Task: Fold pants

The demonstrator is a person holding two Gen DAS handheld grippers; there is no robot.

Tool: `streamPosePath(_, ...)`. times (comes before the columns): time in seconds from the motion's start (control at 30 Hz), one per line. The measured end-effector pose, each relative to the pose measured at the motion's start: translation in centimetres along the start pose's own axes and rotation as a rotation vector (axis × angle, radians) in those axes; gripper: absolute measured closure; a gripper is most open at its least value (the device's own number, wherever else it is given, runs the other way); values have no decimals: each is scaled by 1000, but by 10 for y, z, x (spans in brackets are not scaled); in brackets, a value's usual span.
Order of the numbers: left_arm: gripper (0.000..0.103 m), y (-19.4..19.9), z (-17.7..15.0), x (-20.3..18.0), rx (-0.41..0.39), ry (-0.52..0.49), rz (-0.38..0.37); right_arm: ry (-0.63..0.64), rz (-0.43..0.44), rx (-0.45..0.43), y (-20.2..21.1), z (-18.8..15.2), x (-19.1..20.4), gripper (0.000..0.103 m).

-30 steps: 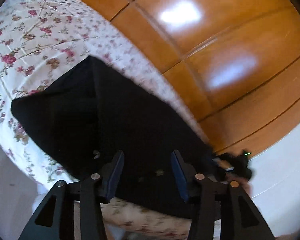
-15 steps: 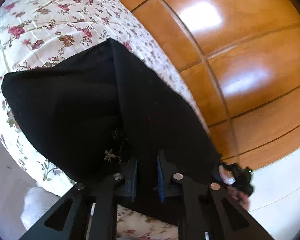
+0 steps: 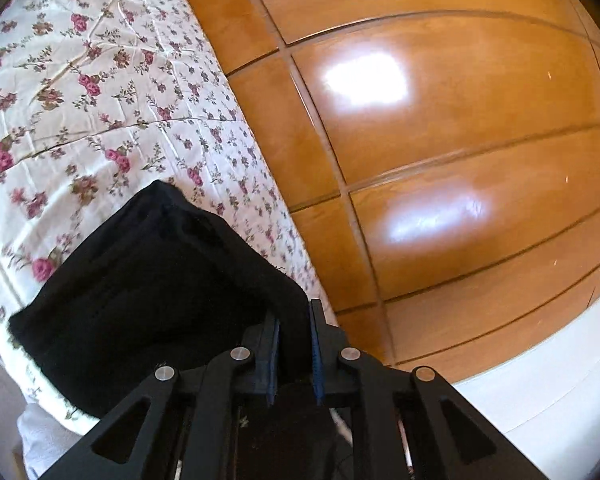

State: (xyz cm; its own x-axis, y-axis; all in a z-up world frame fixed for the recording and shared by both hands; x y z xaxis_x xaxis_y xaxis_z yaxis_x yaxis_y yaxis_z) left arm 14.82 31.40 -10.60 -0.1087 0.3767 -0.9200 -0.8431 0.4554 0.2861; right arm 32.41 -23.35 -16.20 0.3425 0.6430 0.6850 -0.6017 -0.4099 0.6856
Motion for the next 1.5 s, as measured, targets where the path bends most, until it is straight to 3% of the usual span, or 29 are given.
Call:
streamPosePath(0.07,91,-8,10,-7,1,3,-8,2,32,20,5,1,5,95)
streamPosePath(0.23,91,-3,46,-35,-29,-28,-95,113,206,-104,69,-1,46,95)
streamPosePath(0.3,91,5,57,-34,-53,-31,-110,173,291,-132,100,-15,61,95)
streamPosePath(0.37,91,13,59,-24,-54,-22,-102,246,323,-144,121,-34,67,95)
streamPosePath(0.57,91,27,39,59,-30,104,19,427,228,-75,129,-114,43,95)
streamPosePath(0.63,101,36,31,91,-60,158,72,454,199,-47,124,-136,26,95)
streamPosePath(0.67,101,44,29,110,-86,200,92,458,186,-37,121,-144,17,95)
streamPosePath(0.77,101,61,23,143,-159,293,93,411,161,18,111,-166,-18,95)
streamPosePath(0.83,101,63,14,148,-152,318,80,392,126,54,100,-173,-34,95)
streamPosePath(0.93,97,52,-1,129,-87,216,87,387,95,82,88,-185,-47,95)
streamPosePath(1.0,84,51,-7,112,-82,152,77,410,86,74,88,-188,-47,95)
streamPosePath(1.07,54,52,-7,103,-102,142,66,446,70,68,89,-189,-44,95)
streamPosePath(1.1,51,52,-7,102,-113,143,70,461,64,63,91,-190,-43,95)
streamPosePath(1.17,50,57,-2,98,-154,129,94,479,57,54,92,-192,-42,95)
streamPosePath(1.33,50,73,8,72,-307,5,242,467,71,52,92,-194,-47,95)
streamPosePath(1.43,50,67,-2,28,-317,-175,261,457,81,51,94,-192,-48,95)
streamPosePath(1.5,50,55,-17,-2,-281,-306,247,428,98,60,96,-187,-50,90)
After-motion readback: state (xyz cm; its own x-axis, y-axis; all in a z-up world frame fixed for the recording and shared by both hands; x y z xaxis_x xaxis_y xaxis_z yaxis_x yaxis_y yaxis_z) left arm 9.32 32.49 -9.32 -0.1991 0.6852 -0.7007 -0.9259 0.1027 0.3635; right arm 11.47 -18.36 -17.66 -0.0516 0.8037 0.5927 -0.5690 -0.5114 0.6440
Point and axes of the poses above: each gripper's, at about its wrist camera, not at the fingertips, and y roughly against the way its jaws point, x to its left, z to its top, the point moved 6 cm from there along -y, roughly the way its jaws point, and after that the axes turned 3 degrees about -x, right-handed, at the moved point
